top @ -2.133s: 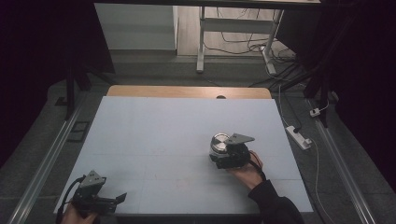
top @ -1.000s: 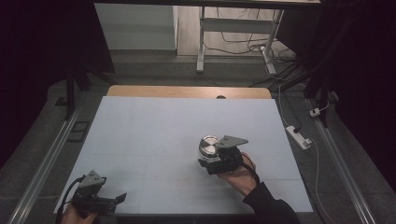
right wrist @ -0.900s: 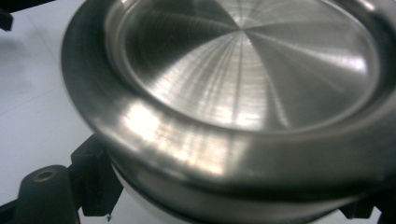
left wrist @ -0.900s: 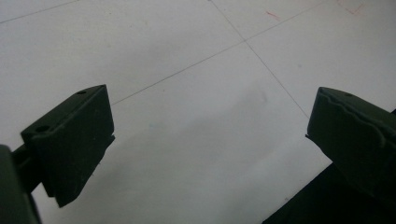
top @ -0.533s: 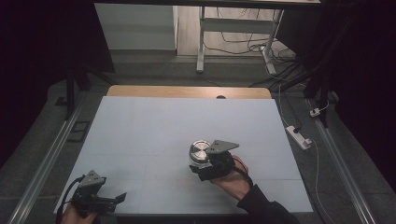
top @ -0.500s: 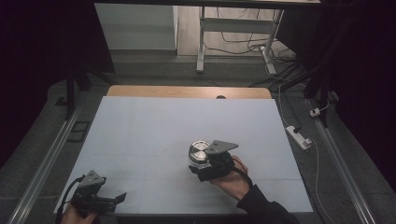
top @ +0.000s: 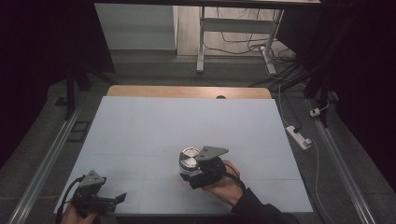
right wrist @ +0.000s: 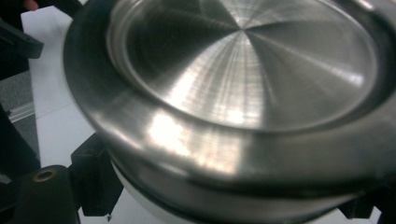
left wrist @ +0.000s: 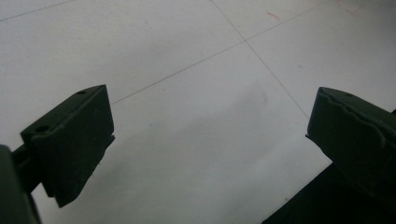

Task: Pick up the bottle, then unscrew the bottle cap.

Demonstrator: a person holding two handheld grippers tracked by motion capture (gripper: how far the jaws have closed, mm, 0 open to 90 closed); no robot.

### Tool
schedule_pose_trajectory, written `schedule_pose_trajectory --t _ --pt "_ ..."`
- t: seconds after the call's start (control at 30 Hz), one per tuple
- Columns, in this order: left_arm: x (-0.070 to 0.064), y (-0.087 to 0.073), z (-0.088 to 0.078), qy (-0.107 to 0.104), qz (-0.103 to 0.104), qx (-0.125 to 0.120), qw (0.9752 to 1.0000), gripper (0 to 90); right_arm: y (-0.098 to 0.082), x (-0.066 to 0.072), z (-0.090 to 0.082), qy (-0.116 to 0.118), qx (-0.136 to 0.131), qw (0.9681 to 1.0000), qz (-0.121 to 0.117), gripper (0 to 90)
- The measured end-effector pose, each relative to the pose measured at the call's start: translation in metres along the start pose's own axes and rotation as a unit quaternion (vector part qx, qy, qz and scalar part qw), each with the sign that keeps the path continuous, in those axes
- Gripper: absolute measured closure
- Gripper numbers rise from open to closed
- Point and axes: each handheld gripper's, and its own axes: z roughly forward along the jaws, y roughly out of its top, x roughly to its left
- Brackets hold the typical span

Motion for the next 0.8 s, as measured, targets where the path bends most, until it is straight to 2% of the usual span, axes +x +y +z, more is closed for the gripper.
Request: schedule_pose_trajectory --t 0.23,0.37,0.57,0.8 --pt "0.0009 -0.0008 -0.0010 0.002 -0.005 -0.003 1.0000 0.4 -0.0004 0.0004 -0.0002 0.001 0.000 1.0000 -0.003 14.7" --pt "0.0029 -0.0005 -0.0012 -0.003 -0.012 -0.003 0.9999 0.5 -0.0002 -0.0002 -0.0003 0.000 -0.002 1.0000 -0.001 14.7" --pt "0.0021 0.0006 -0.0007 -0.007 -0.012 -0.003 0.9999 0.0 -0.0004 -0.0001 -0.0005 0.001 -0.002 1.0000 -0.005 14.7" --pt "-0.0034 0.0070 0.0012 -0.025 0.014 -0.005 0.9996 0.0 0.0003 -0.0002 -0.0014 0.000 -0.005 1.0000 -0.004 14.7"
